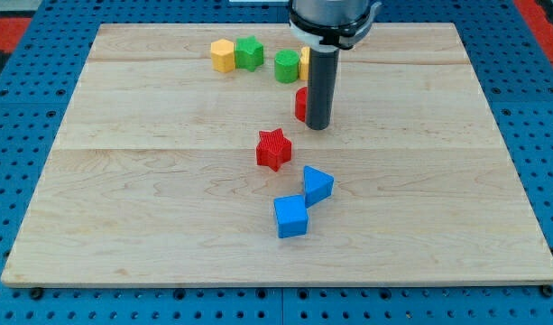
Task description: Move the arm diagonally bottom right to the blue triangle
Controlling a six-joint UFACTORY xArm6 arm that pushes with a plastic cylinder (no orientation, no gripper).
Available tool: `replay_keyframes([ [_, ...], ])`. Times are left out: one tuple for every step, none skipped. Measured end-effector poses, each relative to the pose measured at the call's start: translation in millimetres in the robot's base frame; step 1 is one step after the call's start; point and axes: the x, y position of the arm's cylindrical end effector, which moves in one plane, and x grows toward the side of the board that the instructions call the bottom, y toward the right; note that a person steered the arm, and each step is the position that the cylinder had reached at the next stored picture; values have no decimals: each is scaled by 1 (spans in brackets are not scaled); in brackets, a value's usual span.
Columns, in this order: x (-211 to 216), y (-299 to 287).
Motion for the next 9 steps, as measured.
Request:
replay_keyframes([
  [-22, 1],
  [-48, 1],
  [-69, 4],
  [-23, 36],
  [40, 62],
  [100, 94],
  [155, 115],
  [204, 117],
  [215, 115],
])
